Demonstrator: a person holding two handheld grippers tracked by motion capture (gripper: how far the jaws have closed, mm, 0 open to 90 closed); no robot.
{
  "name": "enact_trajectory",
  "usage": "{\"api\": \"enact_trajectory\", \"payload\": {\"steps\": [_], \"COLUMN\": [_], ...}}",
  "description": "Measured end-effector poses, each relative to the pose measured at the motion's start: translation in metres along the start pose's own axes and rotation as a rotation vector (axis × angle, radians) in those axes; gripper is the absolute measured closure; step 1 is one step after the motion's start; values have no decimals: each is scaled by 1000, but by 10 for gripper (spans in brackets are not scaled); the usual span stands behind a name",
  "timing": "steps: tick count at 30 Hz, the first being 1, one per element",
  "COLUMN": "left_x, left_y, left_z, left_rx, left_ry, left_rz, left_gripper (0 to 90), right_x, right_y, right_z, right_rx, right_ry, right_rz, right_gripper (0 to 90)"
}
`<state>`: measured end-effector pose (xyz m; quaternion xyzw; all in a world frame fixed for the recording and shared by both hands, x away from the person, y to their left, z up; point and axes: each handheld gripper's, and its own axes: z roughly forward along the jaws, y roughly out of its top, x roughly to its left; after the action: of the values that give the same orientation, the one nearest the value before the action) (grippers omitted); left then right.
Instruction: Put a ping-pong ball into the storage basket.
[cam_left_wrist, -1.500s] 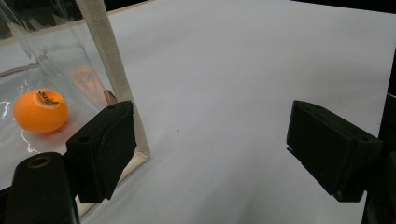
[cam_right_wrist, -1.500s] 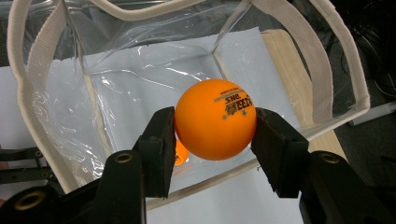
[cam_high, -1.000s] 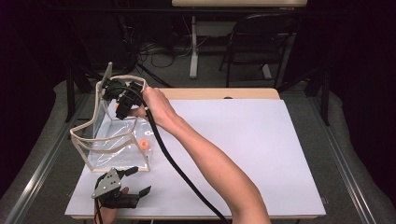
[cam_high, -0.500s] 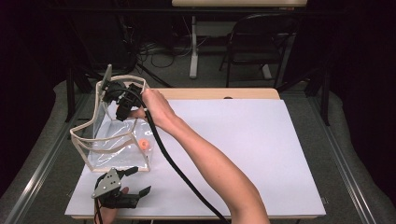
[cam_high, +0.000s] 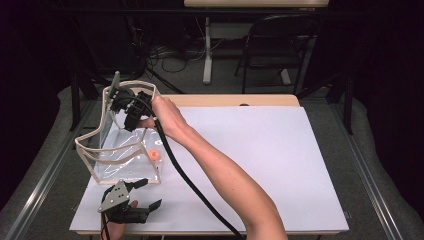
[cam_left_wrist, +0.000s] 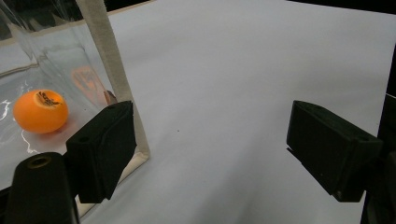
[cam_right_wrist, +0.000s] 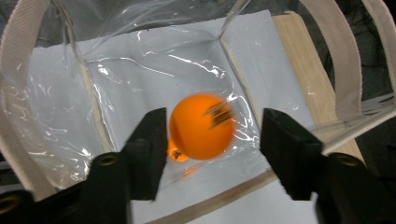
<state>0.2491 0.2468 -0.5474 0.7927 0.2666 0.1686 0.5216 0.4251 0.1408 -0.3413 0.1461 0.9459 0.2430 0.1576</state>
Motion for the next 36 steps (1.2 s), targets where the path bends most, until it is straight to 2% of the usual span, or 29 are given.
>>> {"api": "enact_trajectory", "payload": {"steps": [3,7,9,16,24,36], "left_x": [0,0,0,0,-1,-1], "left_y": [0,0,0,1,1,0], "left_z": [0,0,0,1,2,2], "left_rx": [0,1,2,1,5,8], "left_ry": [0,-1,-1,4,8,10], "left_rz": [1,1,-1,-5,-1,-5], "left_gripper": [160,160,160,160,160,160], "right_x": [-1,-7,-11,-24,-34,-42], "right_y": [-1,-5,-8,-24,-50,-85], "right_z": [-3,-12,-17,-35,-43,-45], "right_rx": [-13,-49,-74,-137,-141,-121], "right_ry": [-12,-1,-1,24,27,13], "right_rz": [17,46,64,104,128,155], "right_gripper": [323,261,191,140,100,63]}}
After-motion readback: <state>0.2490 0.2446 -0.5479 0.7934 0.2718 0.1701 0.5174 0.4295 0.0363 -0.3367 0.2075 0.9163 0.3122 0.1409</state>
